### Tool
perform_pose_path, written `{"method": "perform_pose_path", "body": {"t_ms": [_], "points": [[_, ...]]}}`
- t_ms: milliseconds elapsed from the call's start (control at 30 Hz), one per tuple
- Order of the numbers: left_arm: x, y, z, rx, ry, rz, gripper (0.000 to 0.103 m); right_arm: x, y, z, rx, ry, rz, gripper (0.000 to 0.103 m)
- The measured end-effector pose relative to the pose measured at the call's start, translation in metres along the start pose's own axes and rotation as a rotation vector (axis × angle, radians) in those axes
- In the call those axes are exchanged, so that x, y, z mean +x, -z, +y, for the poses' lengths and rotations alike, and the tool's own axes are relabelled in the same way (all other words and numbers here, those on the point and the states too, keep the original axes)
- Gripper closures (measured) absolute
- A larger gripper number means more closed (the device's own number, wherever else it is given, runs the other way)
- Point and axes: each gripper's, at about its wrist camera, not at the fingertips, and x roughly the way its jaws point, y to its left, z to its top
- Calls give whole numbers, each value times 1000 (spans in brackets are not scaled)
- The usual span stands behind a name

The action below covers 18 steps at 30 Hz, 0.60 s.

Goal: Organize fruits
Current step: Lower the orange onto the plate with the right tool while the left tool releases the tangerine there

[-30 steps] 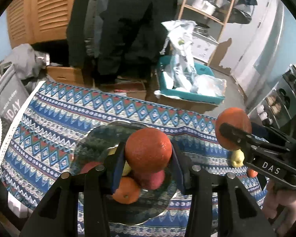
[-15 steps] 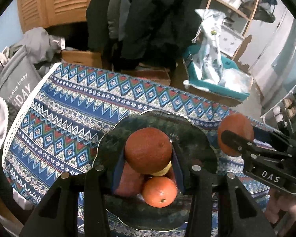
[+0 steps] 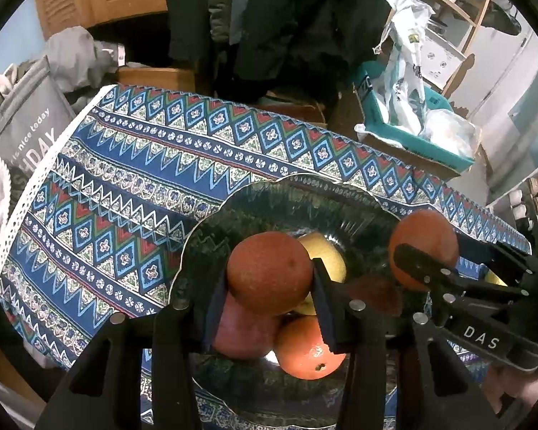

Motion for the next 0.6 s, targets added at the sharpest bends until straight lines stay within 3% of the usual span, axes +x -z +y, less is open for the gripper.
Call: {"method": "perform_pose_path", "body": {"t_ms": [267,467,600], "points": [[4,4,2,1,-13,15,56,7,0,1,3,-15,29,33],[-2,5,-1,11,-16,7,50,7,0,0,8,-16,36,32],[-5,6,-3,20,-18,8,48,-5,-3,-2,15,-32,-7,32]]}}
